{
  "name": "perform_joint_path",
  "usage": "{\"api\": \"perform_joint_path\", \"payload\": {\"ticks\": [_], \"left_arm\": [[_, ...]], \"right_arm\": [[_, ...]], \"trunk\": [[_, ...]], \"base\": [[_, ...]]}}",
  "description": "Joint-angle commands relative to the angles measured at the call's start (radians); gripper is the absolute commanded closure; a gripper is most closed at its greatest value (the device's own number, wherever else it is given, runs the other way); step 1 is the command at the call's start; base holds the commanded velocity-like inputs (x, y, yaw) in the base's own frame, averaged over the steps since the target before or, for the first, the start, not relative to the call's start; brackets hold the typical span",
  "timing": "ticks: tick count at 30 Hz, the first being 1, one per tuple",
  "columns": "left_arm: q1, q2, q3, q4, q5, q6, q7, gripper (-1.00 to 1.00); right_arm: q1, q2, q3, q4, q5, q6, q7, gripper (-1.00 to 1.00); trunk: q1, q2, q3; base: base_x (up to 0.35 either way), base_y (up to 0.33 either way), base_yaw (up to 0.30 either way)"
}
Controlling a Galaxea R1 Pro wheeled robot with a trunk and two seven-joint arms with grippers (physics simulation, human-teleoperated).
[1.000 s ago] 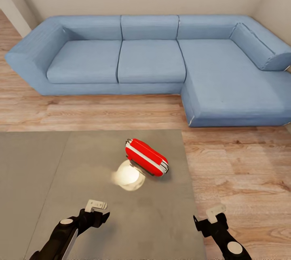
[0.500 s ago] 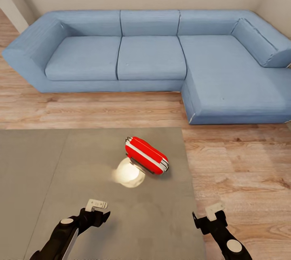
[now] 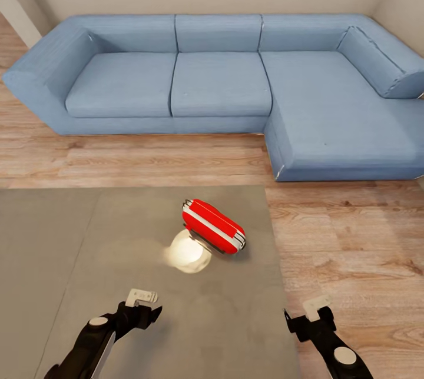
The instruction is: Turn on the radio receiver that's on the table in the living room.
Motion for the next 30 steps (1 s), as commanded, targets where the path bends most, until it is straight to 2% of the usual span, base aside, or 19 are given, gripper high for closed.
{"api": "perform_joint_path", "payload": {"ticks": [1, 6, 11, 15, 20, 25, 30], "left_arm": [[0.000, 0.000, 0.000, -0.006, 0.000, 0.000, 0.000, -1.00], [0.000, -0.002, -0.003, -0.017, -0.001, 0.000, 0.001, -1.00], [0.000, -0.028, -0.031, -0.040, -0.007, 0.006, 0.003, -1.00], [0.000, -0.028, -0.053, -0.036, -0.007, 0.006, 0.003, -1.00], [0.000, -0.029, -0.057, -0.034, -0.007, 0.006, 0.003, -1.00], [0.000, -0.029, -0.057, -0.033, -0.007, 0.006, 0.003, -1.00], [0.000, -0.029, -0.057, -0.031, -0.007, 0.005, 0.003, -1.00]], "right_arm": [[0.006, 0.000, -0.006, 0.006, -0.006, 0.000, 0.000, -1.00], [0.034, 0.001, -0.034, 0.034, -0.023, -0.001, 0.000, -1.00], [0.062, 0.002, -0.025, 0.062, -0.008, -0.001, -0.001, -1.00], [0.085, 0.002, -0.025, 0.085, -0.008, -0.004, -0.001, -1.00], [0.113, 0.000, -0.025, 0.113, -0.002, -0.004, -0.001, -1.00], [0.141, -0.003, -0.020, 0.084, 0.003, 0.017, -0.001, -1.00], [0.141, -0.006, -0.005, 0.056, 0.005, 0.045, -0.001, -1.00]], "trunk": [[0.000, 0.000, 0.000], [0.000, 0.000, 0.000], [0.000, 0.000, 0.000], [0.000, 0.000, -0.001], [0.000, 0.000, -0.007], [0.000, 0.000, -0.015], [0.000, 0.000, -0.023]], "base": [[0.000, 0.000, 0.000], [0.000, 0.000, 0.000], [0.000, 0.000, 0.000], [0.000, 0.000, 0.000], [0.000, 0.000, 0.000], [0.000, 0.000, 0.000], [0.000, 0.000, 0.000]]}}
